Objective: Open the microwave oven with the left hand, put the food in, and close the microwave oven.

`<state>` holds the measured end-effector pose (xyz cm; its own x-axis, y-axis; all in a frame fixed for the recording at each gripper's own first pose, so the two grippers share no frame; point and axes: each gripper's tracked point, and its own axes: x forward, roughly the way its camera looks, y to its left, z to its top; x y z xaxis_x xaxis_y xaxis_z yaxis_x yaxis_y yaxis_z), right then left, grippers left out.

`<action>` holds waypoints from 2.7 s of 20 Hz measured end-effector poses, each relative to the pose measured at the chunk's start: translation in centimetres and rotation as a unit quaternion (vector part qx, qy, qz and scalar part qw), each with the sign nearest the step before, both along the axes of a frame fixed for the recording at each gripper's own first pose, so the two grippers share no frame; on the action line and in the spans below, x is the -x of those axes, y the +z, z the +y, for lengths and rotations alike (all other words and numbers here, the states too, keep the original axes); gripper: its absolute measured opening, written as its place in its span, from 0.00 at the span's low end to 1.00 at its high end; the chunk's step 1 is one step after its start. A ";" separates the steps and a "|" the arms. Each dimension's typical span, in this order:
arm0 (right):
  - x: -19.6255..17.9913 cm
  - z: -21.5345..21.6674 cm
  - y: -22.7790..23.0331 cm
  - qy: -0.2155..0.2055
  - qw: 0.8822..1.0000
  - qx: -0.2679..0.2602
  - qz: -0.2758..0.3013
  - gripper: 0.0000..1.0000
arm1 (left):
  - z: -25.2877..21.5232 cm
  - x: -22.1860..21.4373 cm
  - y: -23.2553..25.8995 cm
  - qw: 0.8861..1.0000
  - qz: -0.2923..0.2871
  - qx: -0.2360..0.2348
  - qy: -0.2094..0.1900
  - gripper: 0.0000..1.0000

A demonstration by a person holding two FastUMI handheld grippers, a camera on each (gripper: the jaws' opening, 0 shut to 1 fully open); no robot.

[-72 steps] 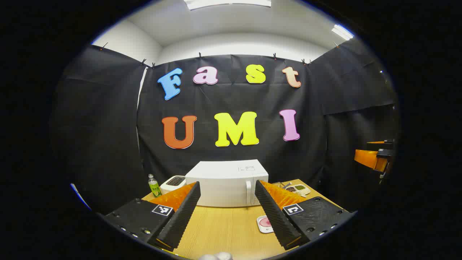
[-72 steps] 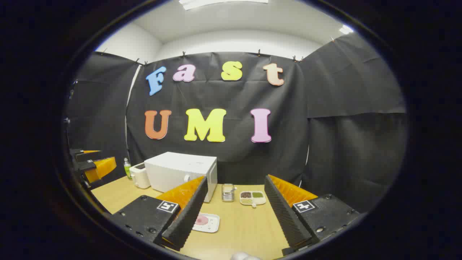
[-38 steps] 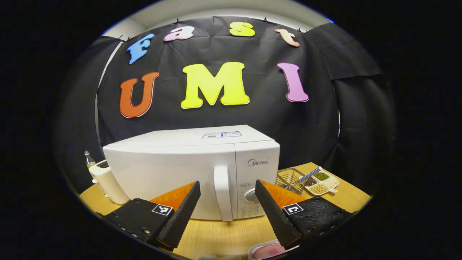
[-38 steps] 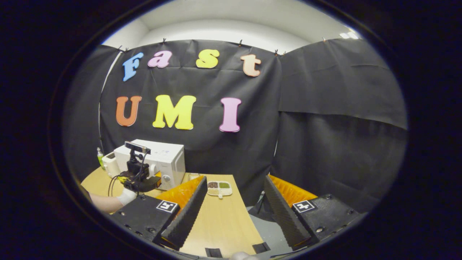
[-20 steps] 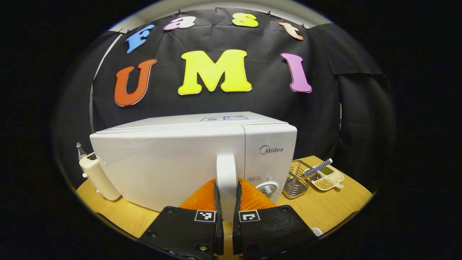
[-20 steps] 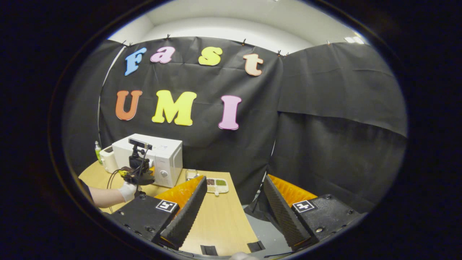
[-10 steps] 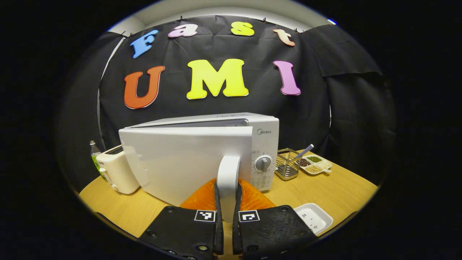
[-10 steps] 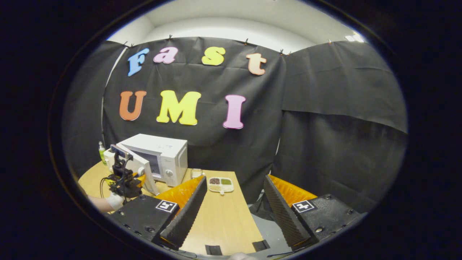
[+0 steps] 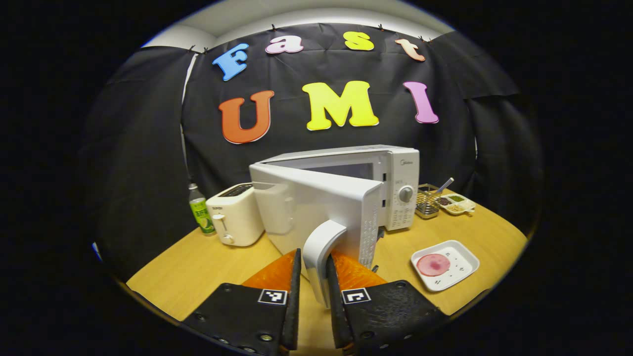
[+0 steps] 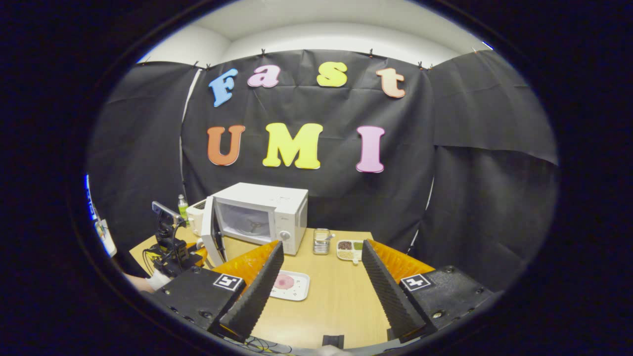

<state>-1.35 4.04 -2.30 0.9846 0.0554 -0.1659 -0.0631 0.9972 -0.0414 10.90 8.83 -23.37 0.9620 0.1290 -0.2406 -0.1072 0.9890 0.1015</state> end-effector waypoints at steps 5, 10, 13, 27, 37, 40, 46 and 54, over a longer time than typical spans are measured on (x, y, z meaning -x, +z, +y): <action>1.4 1.3 -1.1 0.014 1.000 -0.010 0.007 0.94 | 5.5 2.9 -0.3 0.999 0.007 0.012 0.039 1.00; 1.5 1.8 -2.6 0.016 0.999 -0.025 0.018 0.94 | 8.8 5.7 0.2 0.998 0.008 0.004 0.059 0.95; 0.8 2.3 -4.3 0.022 0.999 -0.020 0.030 1.00 | 12.1 7.8 0.3 0.996 0.011 -0.026 0.081 0.95; -11.0 3.3 -24.2 0.089 0.967 -0.027 0.238 0.89 | 8.4 16.2 6.5 0.997 -0.010 -0.040 0.066 0.95; -18.4 4.1 -35.4 0.125 0.907 -0.119 0.385 0.46 | 0.8 13.7 15.6 0.995 -0.063 0.002 0.080 0.95; -18.4 4.8 -36.9 0.131 0.892 -0.136 0.411 0.46 | 0.5 13.2 16.1 0.995 -0.061 -0.011 0.078 0.95; -19.1 3.6 -37.3 0.058 0.878 -0.162 0.447 0.07 | 1.5 11.7 15.1 0.996 -0.055 0.000 0.074 0.95; -18.0 5.1 -36.7 0.013 0.873 -0.180 0.452 0.04 | 4.7 9.8 15.4 0.997 -0.069 0.015 0.035 0.95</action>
